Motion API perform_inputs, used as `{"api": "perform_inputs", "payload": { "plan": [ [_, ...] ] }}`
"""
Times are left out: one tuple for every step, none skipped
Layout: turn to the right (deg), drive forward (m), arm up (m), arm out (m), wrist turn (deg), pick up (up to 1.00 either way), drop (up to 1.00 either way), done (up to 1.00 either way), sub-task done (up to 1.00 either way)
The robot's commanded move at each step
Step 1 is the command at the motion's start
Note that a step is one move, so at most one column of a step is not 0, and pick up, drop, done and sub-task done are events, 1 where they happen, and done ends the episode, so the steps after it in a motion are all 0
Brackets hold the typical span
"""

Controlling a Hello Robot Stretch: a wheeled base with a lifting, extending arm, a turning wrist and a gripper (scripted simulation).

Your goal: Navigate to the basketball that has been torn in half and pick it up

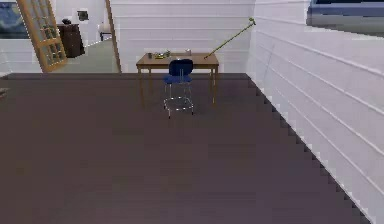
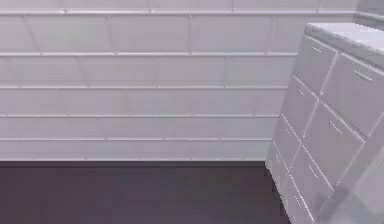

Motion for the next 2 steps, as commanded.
{"api": "perform_inputs", "payload": {
  "plan": [
    [-24.0,0.0,0.0,0.0,0.0,0.0,0.0,0.0,0.0],
    [-3.0,0.0,0.0,0.0,0.0,0.0,0.0,0.0,0.0]
  ]
}}
